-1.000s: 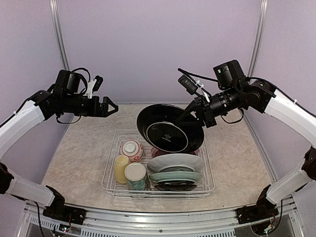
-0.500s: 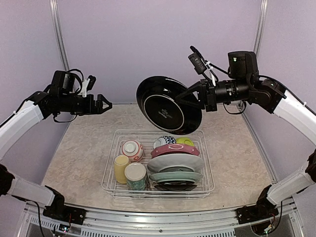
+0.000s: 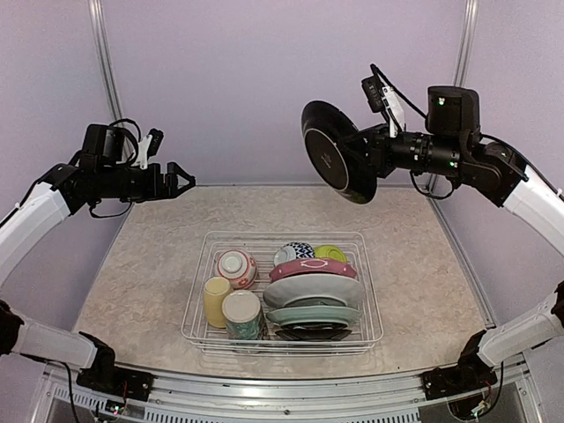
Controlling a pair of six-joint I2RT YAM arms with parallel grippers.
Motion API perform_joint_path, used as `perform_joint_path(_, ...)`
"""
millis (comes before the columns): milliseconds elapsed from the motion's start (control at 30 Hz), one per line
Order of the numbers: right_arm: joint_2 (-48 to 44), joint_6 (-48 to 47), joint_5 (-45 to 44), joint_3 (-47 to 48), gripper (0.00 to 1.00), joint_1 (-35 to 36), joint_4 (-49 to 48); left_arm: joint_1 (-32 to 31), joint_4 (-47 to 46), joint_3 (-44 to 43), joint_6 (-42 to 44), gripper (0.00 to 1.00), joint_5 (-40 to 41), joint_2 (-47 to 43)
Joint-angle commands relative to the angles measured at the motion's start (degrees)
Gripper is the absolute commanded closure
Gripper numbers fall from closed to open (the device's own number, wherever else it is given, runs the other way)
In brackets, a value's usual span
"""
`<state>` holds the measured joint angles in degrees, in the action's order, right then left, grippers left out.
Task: Unload the mixed dishes from the dish rack
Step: Place the plate at the center of the board.
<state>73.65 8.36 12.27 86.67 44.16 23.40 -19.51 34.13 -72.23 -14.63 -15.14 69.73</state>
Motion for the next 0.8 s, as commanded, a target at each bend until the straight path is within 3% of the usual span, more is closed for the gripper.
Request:
perform_joint_path(0, -3.24, -5.87, -28.1, -0.67, 1.0, -0.89, -3.44, 0.69, -0.65, 0.7, -0.48, 0.01, -0.73, -0.82)
perform_joint_path(133, -2.67, -7.74, -40.25, -2.38, 1.0, -2.01, -0.38, 1.07, -0.31, 0.38, -0.78, 0.01, -1.08, -1.04)
perform_joint_path(267, -1.74, -7.75, -46.51, -5.3, 1.0, -4.84, 2.13, 3.12, -0.53, 0.14, -1.8, 0.01, -3.24, -1.98)
perform_joint_path(500, 1.63, -6.21, -43.43, -14.06, 1.0, -15.39, 0.6, 6.04, -1.32, 0.69, -2.55, 0.01, -3.28, -3.14)
perform_joint_path(767, 14.01, -14.99, -46.1, -17.47, 1.0, -23.18, -7.7, 6.31, -0.41, 0.34, -2.01, 0.01, -2.23, -1.07)
